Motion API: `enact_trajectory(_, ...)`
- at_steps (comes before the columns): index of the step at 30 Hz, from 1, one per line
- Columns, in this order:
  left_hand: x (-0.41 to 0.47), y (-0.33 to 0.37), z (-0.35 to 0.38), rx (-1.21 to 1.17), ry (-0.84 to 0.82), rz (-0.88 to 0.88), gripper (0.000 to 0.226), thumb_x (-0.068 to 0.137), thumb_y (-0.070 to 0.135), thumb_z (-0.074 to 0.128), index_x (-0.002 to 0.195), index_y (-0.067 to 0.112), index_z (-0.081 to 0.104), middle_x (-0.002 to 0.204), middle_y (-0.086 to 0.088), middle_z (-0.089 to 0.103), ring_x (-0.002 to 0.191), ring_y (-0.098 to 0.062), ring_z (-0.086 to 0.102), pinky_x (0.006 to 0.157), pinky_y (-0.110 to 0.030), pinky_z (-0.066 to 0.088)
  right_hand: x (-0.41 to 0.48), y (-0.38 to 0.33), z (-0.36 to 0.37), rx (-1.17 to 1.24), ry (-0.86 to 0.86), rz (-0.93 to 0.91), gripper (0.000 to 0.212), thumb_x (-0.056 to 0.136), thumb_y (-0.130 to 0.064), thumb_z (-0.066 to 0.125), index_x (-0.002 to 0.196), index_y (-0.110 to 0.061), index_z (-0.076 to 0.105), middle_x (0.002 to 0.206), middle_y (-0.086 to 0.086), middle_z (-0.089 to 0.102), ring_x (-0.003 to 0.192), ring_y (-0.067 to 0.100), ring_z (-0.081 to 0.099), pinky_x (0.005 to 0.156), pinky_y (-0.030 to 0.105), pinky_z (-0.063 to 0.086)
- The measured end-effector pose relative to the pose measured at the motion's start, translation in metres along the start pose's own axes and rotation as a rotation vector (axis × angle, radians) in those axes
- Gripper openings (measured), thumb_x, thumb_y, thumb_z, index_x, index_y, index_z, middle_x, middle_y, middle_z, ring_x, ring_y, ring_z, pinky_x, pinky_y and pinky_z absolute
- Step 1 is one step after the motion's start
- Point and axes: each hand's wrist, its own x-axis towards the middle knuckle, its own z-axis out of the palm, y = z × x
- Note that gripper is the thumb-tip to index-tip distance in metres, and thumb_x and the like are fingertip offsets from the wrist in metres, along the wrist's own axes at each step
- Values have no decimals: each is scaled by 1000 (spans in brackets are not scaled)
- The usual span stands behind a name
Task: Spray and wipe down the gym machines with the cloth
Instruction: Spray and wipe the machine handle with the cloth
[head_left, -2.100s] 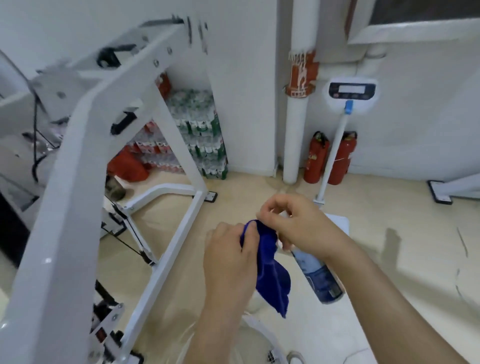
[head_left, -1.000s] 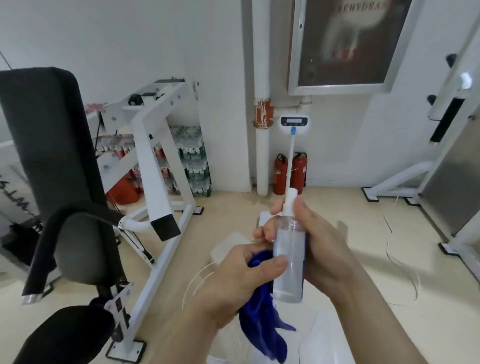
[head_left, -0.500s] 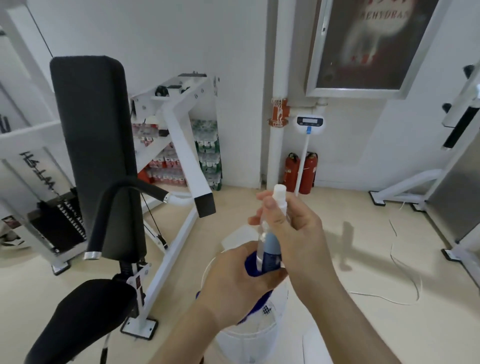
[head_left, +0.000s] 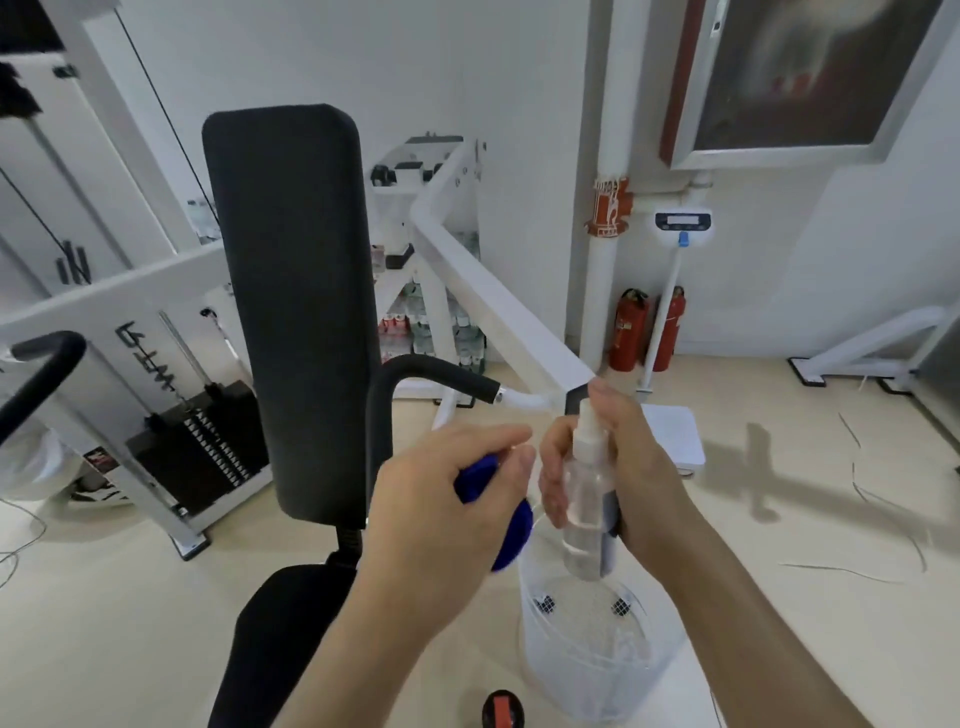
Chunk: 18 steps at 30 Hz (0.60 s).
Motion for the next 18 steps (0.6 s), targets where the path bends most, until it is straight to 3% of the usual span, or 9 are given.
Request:
enact_trajectory(2,14,-5,-14,-85,-41,27,29,90,36,58,118,36,66,105,24,67,103,5,60,89,-13,48,3,-2,26,-63,36,9,73,83,-60,37,69,6,63,78,44,60,69,59,55,75,57,50)
enact_trajectory(3,20,-6,-15,-138,-67,20,29,92,36,57,119,36,65,105,21,68,100,-1,63,88,-20,52,4,-5,36,-83,52,-1,66,86,-59,40,75,0,67,91,47,59,82,62,55,82,61,49)
enact_trajectory(5,29,-9,-11,-257,-47,-33,23,92,34,60,113,34,70,96,14,72,84,-13,69,79,-39,58,14,-4,47,-93,71,-18,53,94,-52,42,71,-18,75,91,39,65,82,54,59,74,55,53)
enact_trajectory(6,32,-12,-11,-337,-11,-99,19,90,32,63,107,32,73,90,11,74,76,-16,70,75,-43,59,27,-1,52,-102,72,-17,53,96,-45,40,63,-25,76,80,30,68,73,43,63,65,43,55)
enact_trajectory(8,38,-22,-9,-480,41,-236,12,86,28,68,95,30,77,81,7,76,71,-18,71,73,-41,60,46,13,48,-97,45,24,57,102,-29,38,56,-23,69,66,11,64,51,13,64,53,20,50)
enact_trajectory(10,42,-33,-9,-554,63,-344,10,83,23,71,83,31,78,78,4,76,74,-17,73,74,-36,60,65,31,44,-129,23,86,55,105,-27,35,60,-24,68,66,4,63,45,-2,61,53,11,49)
enact_trajectory(14,53,-47,0,-592,87,-426,10,81,19,71,78,26,77,77,0,76,74,-18,73,66,-27,58,78,49,40,-133,-63,127,57,99,-55,33,63,-44,75,68,-3,75,70,7,71,86,31,54)
enact_trajectory(18,64,-53,9,-493,95,-363,9,86,17,67,84,24,73,76,4,74,66,-11,69,56,-17,54,100,51,33,-139,-131,144,53,93,-62,36,66,-39,76,64,1,72,66,16,68,76,36,53)
